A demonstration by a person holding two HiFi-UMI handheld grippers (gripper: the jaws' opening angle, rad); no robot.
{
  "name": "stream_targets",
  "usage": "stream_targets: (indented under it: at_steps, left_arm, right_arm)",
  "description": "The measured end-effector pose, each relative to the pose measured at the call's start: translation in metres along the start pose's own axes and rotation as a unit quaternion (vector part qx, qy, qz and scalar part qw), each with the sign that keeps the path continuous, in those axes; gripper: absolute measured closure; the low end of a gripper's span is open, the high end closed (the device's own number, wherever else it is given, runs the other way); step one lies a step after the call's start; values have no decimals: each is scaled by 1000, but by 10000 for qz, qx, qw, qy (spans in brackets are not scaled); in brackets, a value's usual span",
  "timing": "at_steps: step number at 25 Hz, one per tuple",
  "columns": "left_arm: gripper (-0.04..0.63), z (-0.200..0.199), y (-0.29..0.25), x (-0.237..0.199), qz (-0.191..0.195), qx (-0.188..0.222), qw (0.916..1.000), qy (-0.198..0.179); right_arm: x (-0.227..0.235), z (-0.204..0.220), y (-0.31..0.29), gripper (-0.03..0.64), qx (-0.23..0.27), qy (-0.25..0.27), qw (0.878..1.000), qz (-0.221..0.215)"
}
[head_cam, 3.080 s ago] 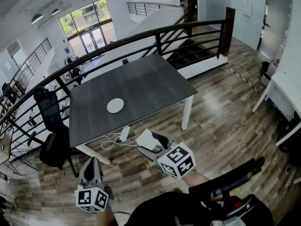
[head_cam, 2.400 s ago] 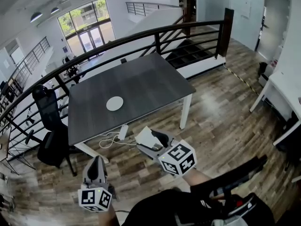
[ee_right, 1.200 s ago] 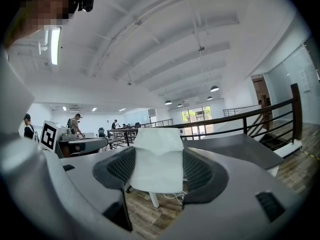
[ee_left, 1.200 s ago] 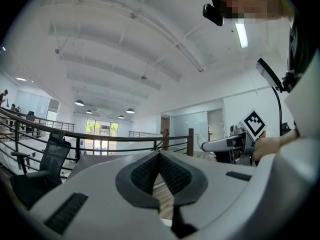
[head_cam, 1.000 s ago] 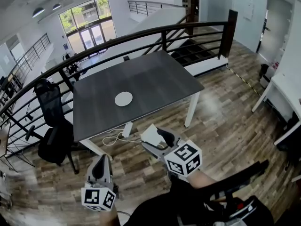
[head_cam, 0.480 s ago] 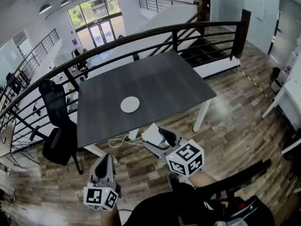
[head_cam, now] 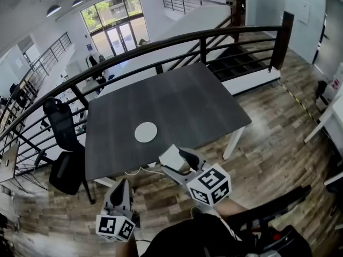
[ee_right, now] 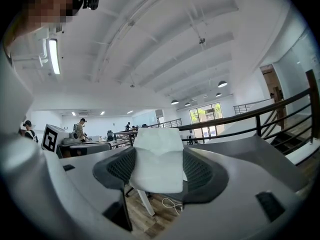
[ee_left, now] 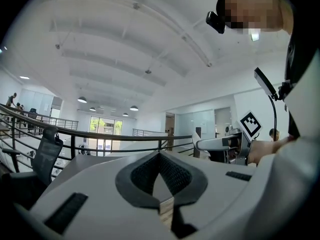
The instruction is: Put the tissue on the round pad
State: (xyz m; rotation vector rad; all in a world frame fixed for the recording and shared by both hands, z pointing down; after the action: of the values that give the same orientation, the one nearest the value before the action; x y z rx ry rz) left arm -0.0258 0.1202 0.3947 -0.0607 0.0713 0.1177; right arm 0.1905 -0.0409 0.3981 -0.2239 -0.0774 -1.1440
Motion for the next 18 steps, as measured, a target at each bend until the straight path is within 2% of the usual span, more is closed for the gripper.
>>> stream_targets:
  at_steps: [6,11,18]
  left_arm:
    - [601,-4,-47,9,-136,7,9998,-124]
    - [601,-3,-65,5,-220,-161,9995,-145]
    - [601,3,-85,-35,-213,-202,9996,-60]
  right_arm:
    - [51,-5,-11,314,-13,-27,9999,-145]
    - [70,-5,-27,314,-51,-87,9997,-203]
    - [77,-6,-68,314,-196,53,9997,-141]
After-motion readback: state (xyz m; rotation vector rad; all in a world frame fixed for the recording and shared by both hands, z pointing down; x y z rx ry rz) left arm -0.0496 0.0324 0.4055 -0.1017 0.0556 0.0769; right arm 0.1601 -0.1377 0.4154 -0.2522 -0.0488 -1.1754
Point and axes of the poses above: the fingertips, and each gripper's own axes: y backward along the fingers, x to its right, z out of its underside, the point moved 10 cm from there along y, backward along the fingers, and after that the axes turned 1 degree about z, right-handed, at the moved point
